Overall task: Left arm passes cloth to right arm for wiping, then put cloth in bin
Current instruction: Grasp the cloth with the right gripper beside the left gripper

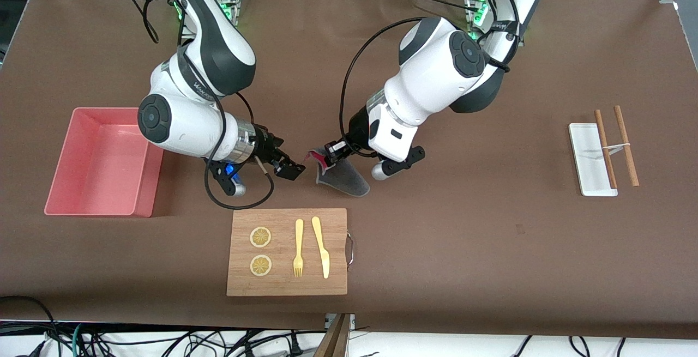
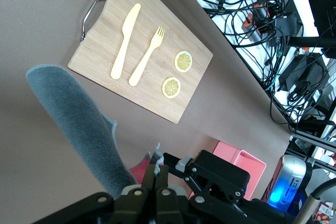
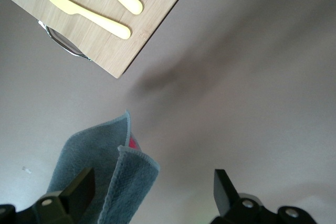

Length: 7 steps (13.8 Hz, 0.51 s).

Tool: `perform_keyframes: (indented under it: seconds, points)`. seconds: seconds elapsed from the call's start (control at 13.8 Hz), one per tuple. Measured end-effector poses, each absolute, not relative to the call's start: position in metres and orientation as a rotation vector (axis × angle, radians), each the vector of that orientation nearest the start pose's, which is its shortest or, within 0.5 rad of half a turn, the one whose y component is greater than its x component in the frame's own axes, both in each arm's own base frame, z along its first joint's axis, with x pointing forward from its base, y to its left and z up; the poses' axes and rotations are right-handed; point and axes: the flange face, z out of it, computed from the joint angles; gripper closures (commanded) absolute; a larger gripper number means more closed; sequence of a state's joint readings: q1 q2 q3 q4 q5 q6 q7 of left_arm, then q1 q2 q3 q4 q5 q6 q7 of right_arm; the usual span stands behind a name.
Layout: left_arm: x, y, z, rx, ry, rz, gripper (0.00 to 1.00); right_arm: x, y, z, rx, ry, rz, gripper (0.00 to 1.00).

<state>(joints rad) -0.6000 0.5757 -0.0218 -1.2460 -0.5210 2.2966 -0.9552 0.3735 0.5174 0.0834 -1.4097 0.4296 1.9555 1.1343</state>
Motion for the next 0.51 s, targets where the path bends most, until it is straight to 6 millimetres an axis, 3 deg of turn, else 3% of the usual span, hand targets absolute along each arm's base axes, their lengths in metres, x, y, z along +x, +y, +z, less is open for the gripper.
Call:
perform_keyframes:
  seconds: [0.14, 0.22, 0.36, 0.51]
  points:
    - [0.615, -0.449, 0.486, 2.370, 0.728, -0.013, 1.00, 0.627, 0.334, 0.412, -2.543, 1.133, 0.423, 0.00]
    - [0.615, -0.449, 0.486, 2.370, 0.728, -0.013, 1.00, 0.624, 0.339, 0.410, -2.550, 1.125, 0.429, 0.06]
    - [0.615, -0.449, 0.486, 2.370, 0.728, -0.013, 1.00, 0.620, 0.349, 0.403, -2.564, 1.111, 0.443, 0.55]
    - [0.616, -0.449, 0.486, 2.370, 0.728, -0.013, 1.00, 0.619, 0.351, 0.398, -2.569, 1.110, 0.451, 0.89]
